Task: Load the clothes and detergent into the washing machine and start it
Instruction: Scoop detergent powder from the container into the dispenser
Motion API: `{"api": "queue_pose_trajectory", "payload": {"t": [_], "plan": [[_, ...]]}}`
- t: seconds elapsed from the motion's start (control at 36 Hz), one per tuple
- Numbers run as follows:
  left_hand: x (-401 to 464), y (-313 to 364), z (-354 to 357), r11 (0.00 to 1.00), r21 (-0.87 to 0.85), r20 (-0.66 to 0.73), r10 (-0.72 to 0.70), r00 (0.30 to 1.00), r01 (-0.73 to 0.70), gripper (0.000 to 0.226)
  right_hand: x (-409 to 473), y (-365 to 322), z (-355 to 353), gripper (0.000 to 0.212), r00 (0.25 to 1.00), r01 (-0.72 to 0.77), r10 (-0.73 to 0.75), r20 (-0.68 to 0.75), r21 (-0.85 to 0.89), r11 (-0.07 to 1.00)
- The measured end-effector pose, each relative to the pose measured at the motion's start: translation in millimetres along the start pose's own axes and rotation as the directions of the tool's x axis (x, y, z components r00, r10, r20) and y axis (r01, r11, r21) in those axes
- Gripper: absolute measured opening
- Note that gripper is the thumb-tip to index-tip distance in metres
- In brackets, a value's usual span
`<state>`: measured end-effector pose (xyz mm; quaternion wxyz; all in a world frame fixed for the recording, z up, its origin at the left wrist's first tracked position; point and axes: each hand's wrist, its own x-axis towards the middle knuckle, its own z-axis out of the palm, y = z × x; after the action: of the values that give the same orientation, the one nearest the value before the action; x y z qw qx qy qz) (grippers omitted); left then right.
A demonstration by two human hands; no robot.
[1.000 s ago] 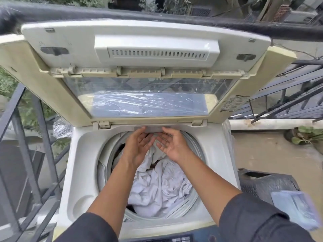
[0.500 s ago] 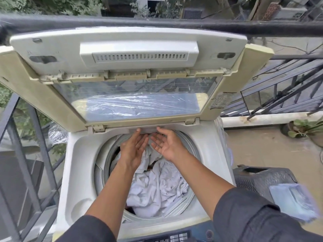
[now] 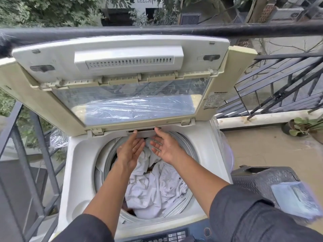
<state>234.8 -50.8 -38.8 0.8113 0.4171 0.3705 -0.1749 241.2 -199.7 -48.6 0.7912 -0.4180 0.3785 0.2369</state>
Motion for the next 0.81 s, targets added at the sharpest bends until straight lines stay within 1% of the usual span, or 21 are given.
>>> {"api": "queue_pose_trajectory", "payload": {"t": [0.08,0.17,0.19,0.31,0.36,0.42,0.47,0.53,0.56,0.64,0.72,0.81], "plan": [[-1.7,-1.1,-1.1,1.000,0.022,-0.007,0.009,1.000,-0.009,0.031,-1.2,1.8,-2.8,0.043,1.000,0.012,-0.012,-0.009,-0.029,1.000],[-3.4,-3.1,-3.5,0.999,0.031,-0.028,0.014,1.000,-0.013,0.035,0.7,5.0,-7.0,0.057,0.999,0.023,-0.024,-0.023,-0.066,0.998],[-4.3,-4.0,-4.8,0.999,0.034,-0.032,0.012,0.999,-0.011,0.035,0.6,5.9,-8.6,0.059,0.999,0.023,-0.025,-0.022,-0.079,0.997],[-10.5,-8.8,-9.5,0.999,0.036,-0.038,0.009,0.999,-0.007,0.021,-2.3,9.3,-14.7,0.052,1.000,0.019,-0.020,-0.007,-0.111,0.994],[-14.0,-11.7,-10.7,0.999,0.044,-0.041,0.014,0.999,-0.012,0.017,-2.3,12.3,-16.8,0.058,1.000,0.030,-0.030,-0.003,-0.134,0.991],[-15.9,-15.3,-13.8,0.999,0.039,-0.049,0.017,0.999,-0.015,0.020,-3.3,15.6,-18.8,0.062,1.000,0.026,-0.027,-0.004,-0.154,0.988],[-17.7,-18.5,-17.6,0.999,0.029,-0.061,0.018,0.998,-0.016,0.024,-6.6,18.4,-21.4,0.056,1.000,0.016,-0.017,-0.003,-0.162,0.987],[-19.6,-21.4,-19.4,1.000,0.020,-0.059,0.011,0.998,-0.010,0.024,-9.0,20.9,-25.0,0.045,1.000,0.012,-0.011,0.004,-0.168,0.986],[-21.1,-22.6,-19.5,1.000,0.017,-0.056,0.006,0.998,-0.005,0.023,-9.7,22.0,-26.7,0.044,1.000,0.015,-0.014,0.007,-0.170,0.985],[-23.9,-24.5,-18.4,1.000,0.015,-0.062,0.010,0.998,-0.009,0.023,-12.9,22.7,-28.8,0.050,0.999,0.033,-0.031,0.014,-0.180,0.983],[-24.8,-24.1,-17.8,0.999,0.030,-0.071,0.015,0.997,-0.013,0.019,-15.0,22.3,-28.9,0.054,0.999,0.045,-0.043,0.011,-0.201,0.979],[-23.6,-23.5,-18.2,0.999,0.050,-0.070,0.013,0.997,-0.010,0.019,-16.8,20.7,-27.8,0.054,0.999,0.048,-0.046,0.014,-0.215,0.975]]}}
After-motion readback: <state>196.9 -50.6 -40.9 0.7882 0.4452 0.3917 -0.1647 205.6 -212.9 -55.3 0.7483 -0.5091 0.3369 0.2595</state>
